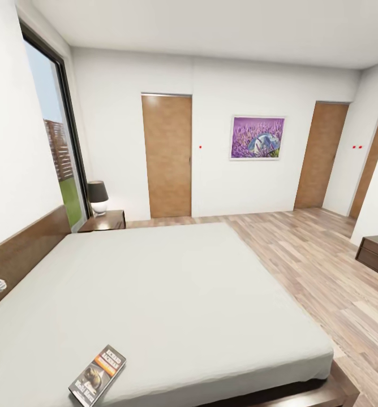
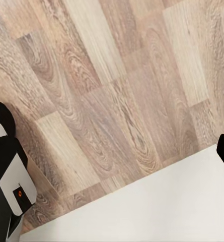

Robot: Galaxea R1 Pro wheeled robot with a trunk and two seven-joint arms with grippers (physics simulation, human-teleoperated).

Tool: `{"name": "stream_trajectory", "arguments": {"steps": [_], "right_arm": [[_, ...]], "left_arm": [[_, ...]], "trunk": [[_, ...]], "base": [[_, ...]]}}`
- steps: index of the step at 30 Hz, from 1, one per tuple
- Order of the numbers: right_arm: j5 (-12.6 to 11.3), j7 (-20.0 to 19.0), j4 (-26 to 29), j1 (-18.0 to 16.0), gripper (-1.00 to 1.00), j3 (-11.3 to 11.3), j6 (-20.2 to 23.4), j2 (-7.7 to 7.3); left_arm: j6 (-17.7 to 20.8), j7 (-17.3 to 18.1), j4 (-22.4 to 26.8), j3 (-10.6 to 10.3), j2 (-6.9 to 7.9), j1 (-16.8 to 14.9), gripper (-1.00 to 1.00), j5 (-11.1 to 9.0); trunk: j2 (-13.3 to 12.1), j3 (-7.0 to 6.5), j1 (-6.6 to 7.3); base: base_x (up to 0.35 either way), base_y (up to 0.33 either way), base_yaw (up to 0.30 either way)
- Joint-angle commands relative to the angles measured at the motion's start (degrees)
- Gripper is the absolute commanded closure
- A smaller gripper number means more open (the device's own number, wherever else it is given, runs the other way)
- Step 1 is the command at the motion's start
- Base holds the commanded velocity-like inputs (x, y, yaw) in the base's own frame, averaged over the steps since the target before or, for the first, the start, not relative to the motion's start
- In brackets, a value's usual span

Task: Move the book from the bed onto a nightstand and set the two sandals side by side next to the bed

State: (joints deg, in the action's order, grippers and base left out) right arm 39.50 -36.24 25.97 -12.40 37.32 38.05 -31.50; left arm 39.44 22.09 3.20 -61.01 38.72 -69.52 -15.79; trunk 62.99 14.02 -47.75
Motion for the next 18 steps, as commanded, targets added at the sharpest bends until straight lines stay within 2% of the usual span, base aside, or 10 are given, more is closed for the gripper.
{"name": "stream_trajectory", "arguments": {"steps": [1,3,4,6,7,16,17,18], "right_arm": [[0.6,-0.1,0.0,-0.1,-1.00,0.4,0.1,0.29],[0.6,0.6,0.0,-0.1,-1.00,0.3,0.1,0.77],[0.6,0.6,0.0,-0.1,-1.00,0.3,0.1,0.77],[0.6,1.6,-0.1,-0.1,-1.00,0.2,0.1,1.36],[0.6,1.6,-0.1,-0.1,-1.00,0.2,0.1,1.36],[0.6,3.0,-0.1,-0.1,-1.00,0.1,0.1,2.55],[0.6,3.0,-0.1,-0.1,-1.00,0.1,0.1,2.55],[0.6,3.0,-0.1,-0.1,-1.00,0.1,0.1,2.72]], "left_arm": [[0.2,-0.2,0.1,-0.4,0.20,1.1,-1.00,-0.5],[-0.1,-0.9,0.0,-0.4,0.39,3.4,-1.00,-0.5],[-0.1,-0.9,0.0,-0.4,0.39,3.4,-1.00,-0.5],[-0.4,-2.0,-0.2,-0.4,0.64,6.6,-1.00,-0.6],[-0.4,-2.0,-0.2,-0.4,0.64,6.6,-1.00,-0.6],[-2.6,-5.3,-1.0,-0.4,0.81,16.9,-1.00,-0.8],[-2.6,-5.3,-1.0,-0.4,0.81,16.9,-1.00,-0.8],[-3.2,-6.3,-1.0,-0.3,0.82,18.9,-1.00,-0.9]], "trunk": [[-0.4,-0.11,0.22],[-1.2,-0.47,0.66],[-1.6,-0.65,0.88],[-2.4,-1.01,1.32],[-2.8,-1.18,1.54],[-6.4,-2.80,3.52],[-6.8,-2.98,3.73],[-7.2,-3.16,3.95]], "base": [[0.000,0.000,0.000],[0.000,0.000,0.000],[0.000,0.000,0.000],[0.000,0.000,0.000],[0.000,0.000,0.000],[0.000,0.000,0.000],[0.000,0.000,0.000],[0.000,0.000,0.000]]}}
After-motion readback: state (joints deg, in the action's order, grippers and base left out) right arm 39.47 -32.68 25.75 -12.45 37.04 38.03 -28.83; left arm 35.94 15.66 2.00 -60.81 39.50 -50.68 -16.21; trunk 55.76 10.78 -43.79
